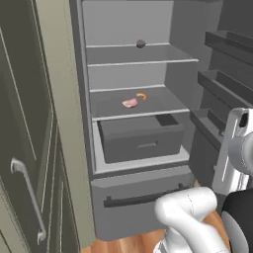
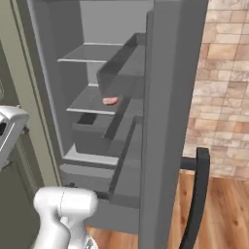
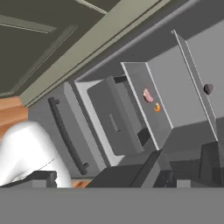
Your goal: Transport the steak and lime to the fridge. Place the steak on the rack containing meat and place the lime on the rack containing the vegetable, ensuring meats and vegetables are on different racks.
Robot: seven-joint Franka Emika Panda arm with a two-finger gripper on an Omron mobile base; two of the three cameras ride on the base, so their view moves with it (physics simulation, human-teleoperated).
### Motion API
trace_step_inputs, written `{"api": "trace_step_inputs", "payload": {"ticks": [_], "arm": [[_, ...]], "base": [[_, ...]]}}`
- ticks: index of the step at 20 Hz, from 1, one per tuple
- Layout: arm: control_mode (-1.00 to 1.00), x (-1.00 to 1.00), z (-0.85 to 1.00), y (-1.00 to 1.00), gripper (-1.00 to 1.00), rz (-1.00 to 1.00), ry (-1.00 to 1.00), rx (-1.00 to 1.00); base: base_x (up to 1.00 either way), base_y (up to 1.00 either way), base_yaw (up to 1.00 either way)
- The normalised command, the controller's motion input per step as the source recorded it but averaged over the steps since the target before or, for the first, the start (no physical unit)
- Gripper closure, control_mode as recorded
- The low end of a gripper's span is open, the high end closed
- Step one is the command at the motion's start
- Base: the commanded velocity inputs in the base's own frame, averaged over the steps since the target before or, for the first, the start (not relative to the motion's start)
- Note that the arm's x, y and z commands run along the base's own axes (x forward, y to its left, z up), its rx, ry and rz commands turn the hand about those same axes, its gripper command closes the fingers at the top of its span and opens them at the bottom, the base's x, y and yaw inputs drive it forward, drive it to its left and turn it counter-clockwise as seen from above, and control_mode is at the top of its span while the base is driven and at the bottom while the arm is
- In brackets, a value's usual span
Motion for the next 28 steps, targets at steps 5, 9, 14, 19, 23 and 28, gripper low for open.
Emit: {"api": "trace_step_inputs", "payload": {"ticks": [5, 9, 14, 19, 23, 28], "arm": [[1.00, 0.00, 0.00, 0.00, -1.00, 0.00, 0.00, 0.00], [1.00, 0.00, 0.00, 0.00, -1.00, 0.00, 0.00, 0.00], [1.00, 0.00, 0.00, 0.00, -1.00, 0.00, 0.00, 0.00], [1.00, 0.00, 0.00, 0.00, -1.00, 0.00, 0.00, 0.00], [1.00, 0.00, 0.00, 0.00, -1.00, 0.00, 0.00, 0.00], [1.00, 0.00, 0.00, 0.00, -1.00, 0.00, 0.00, 0.00]], "base": [[-1.00, 0.01, 0.09], [-1.00, 0.00, 0.07], [-1.00, 0.11, 0.06], [-0.55, -0.05, -0.61], [0.00, 0.00, -1.00], [0.00, 0.00, -1.00]]}}
